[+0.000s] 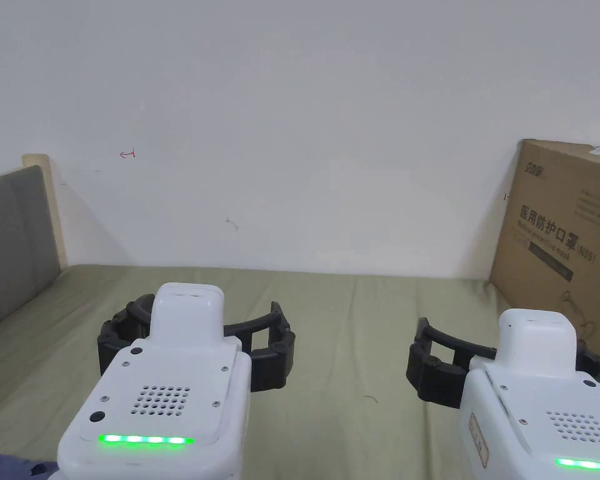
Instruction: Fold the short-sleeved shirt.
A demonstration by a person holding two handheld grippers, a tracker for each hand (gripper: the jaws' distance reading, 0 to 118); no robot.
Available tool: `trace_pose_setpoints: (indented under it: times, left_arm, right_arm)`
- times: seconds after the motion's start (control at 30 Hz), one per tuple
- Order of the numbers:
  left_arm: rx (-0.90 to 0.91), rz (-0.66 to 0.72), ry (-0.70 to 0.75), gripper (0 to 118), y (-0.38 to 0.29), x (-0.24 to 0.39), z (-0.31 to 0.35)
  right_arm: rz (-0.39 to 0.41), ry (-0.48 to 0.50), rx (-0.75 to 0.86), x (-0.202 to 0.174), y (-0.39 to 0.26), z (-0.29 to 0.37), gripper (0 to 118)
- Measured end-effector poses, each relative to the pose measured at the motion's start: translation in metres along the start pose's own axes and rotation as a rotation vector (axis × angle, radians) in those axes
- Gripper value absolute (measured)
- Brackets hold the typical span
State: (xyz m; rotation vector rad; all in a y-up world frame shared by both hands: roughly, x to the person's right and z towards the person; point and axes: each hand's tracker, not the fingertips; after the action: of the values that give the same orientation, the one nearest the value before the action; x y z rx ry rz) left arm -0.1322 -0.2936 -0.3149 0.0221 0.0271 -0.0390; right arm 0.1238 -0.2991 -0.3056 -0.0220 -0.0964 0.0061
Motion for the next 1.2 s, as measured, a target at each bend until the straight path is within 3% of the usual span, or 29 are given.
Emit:
trace_pose_setpoints:
  times: [1.2]
  left_arm:
    - [0.007, 0.029, -0.031, 116, 0.0067, 0.0056, 0.0007]
  right_arm:
    - [-0.001, -0.004, 0.019, -0.0033, 0.004, -0.0013, 118]
